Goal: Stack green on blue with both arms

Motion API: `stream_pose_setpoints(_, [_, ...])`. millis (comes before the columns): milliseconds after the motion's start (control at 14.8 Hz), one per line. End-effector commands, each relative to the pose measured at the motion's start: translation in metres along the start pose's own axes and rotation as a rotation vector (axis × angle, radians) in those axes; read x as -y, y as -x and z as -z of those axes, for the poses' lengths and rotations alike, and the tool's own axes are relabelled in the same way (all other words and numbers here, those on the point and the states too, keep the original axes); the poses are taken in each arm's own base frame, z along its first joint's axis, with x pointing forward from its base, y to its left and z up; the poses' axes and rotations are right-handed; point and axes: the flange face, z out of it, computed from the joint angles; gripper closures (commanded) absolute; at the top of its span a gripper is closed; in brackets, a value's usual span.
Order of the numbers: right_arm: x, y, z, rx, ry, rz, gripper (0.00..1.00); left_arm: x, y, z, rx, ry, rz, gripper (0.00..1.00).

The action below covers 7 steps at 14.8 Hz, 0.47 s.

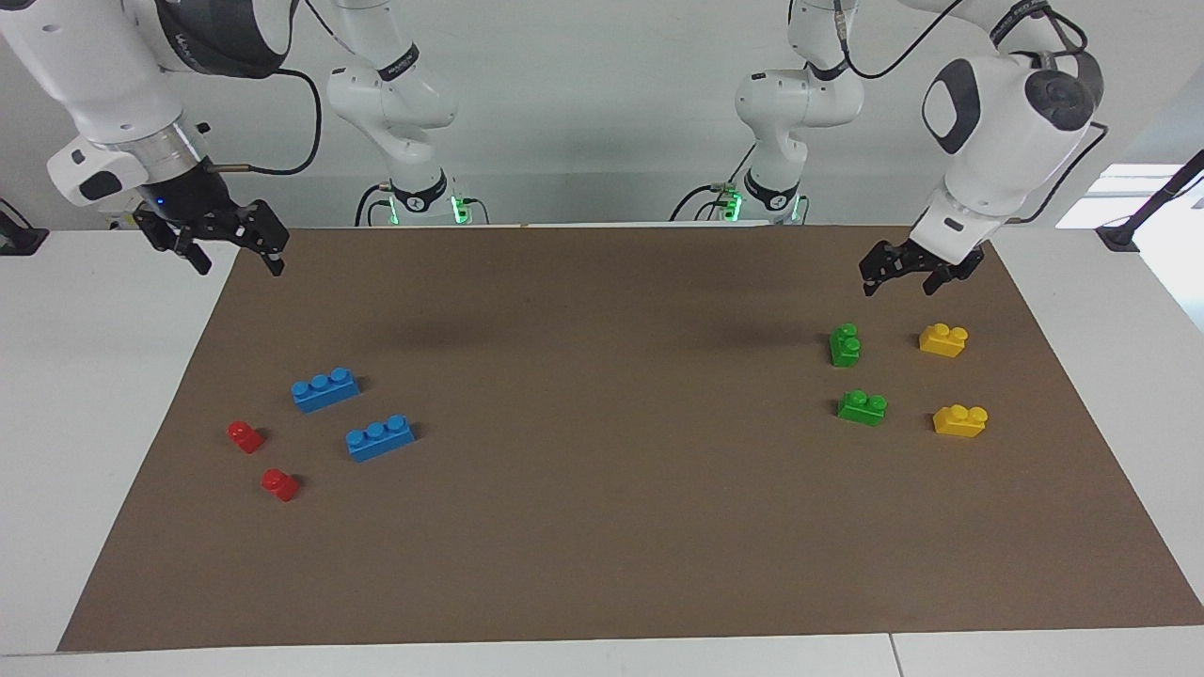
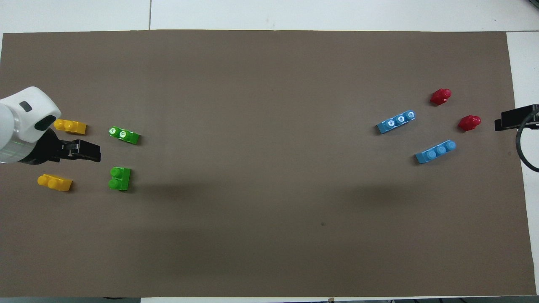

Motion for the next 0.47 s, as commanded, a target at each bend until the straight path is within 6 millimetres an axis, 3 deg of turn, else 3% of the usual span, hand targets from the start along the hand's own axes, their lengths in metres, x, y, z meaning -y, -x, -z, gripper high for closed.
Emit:
stream_pose_setpoints(0, [-0.003,0.001,-0.012,-0.009,0.009,-0.1,0.0,0.003,0.005,-0.046,-0.011,0.003,-0.028,0.0])
stream_pose_setpoints(404, [-0.008,-0.046,-0.079,0.029,-0.045,-0.472,0.0,0.013,0.007,-0.129,-0.009,0.0,-0.043,0.0])
